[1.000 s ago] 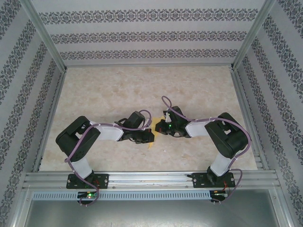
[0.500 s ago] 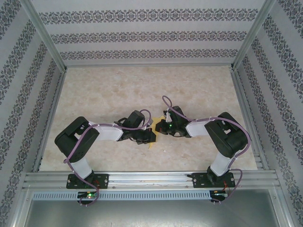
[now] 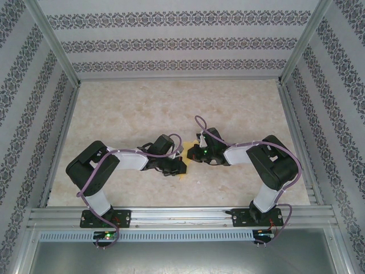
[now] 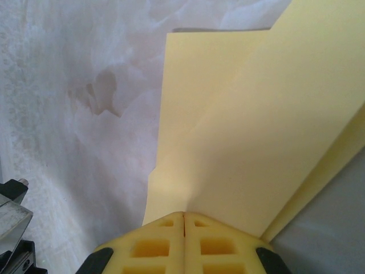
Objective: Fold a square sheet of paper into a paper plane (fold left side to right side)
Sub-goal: Fold the wing for the fifth time at the center of the table.
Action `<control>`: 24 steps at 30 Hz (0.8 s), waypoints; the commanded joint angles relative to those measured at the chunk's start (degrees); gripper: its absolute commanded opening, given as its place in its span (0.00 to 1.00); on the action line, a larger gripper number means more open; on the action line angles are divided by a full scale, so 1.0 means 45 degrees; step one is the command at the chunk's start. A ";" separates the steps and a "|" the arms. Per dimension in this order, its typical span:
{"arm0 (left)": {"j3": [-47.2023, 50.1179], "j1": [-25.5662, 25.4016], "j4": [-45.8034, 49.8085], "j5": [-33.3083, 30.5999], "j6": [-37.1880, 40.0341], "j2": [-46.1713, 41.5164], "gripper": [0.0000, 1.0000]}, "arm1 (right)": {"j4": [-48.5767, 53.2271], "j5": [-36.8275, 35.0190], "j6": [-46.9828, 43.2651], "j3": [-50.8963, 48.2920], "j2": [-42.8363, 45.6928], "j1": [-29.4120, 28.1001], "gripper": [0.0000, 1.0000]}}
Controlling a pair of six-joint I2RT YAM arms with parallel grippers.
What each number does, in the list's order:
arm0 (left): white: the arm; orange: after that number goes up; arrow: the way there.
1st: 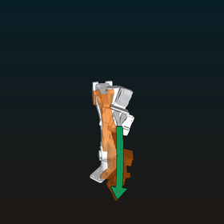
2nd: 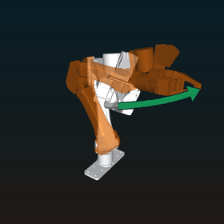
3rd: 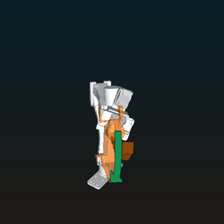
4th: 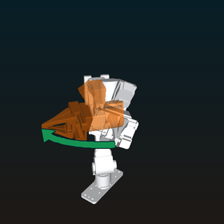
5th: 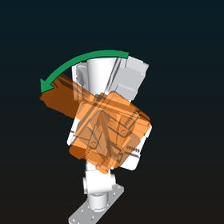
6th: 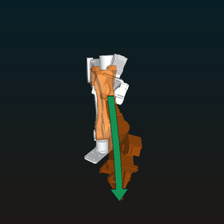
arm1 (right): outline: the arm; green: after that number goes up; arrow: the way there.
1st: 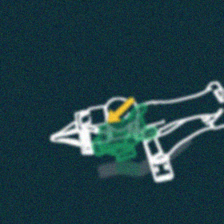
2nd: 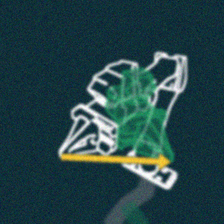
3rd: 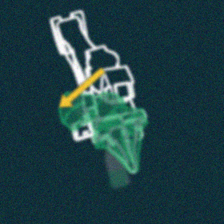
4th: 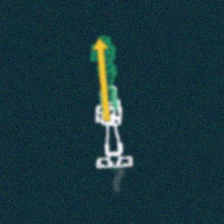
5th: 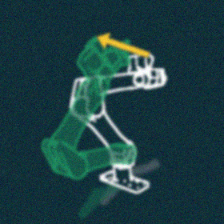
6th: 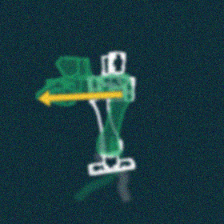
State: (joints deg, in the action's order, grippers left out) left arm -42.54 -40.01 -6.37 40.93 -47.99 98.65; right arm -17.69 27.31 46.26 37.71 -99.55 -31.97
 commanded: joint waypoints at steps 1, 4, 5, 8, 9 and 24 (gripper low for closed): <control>-0.0037 0.0160 0.0753 0.0030 0.0446 -0.0145 0.07 | 0.1393 -0.1051 -0.0480 -0.0188 -0.0851 0.0093 0.00; -0.0023 0.0160 0.1030 -0.0144 0.0584 -0.0222 0.07 | 0.1458 -0.1069 -0.0498 -0.0158 -0.0896 0.0090 0.00; -0.0038 0.0159 0.1109 -0.0173 0.0615 -0.0260 0.07 | 0.1466 -0.1070 -0.0506 -0.0158 -0.0895 0.0092 0.00; -0.0073 0.0160 0.1308 -0.0267 0.0741 -0.0302 0.07 | 0.1490 -0.1079 -0.0524 -0.0139 -0.0922 0.0092 0.00; -0.0062 0.0151 0.1318 -0.0267 0.0742 -0.0301 0.07 | 0.1508 -0.1081 -0.0519 -0.0139 -0.0940 0.0092 0.00; 0.0184 0.0160 0.1040 -0.0229 0.0690 -0.0049 0.07 | 0.1627 -0.1108 -0.0568 -0.0062 -0.0980 0.0095 0.00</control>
State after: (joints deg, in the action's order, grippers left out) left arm -42.50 -40.01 -3.16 40.27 -46.04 98.63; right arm -16.14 27.57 45.89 38.52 -99.81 -31.97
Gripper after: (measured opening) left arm 0.069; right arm 0.049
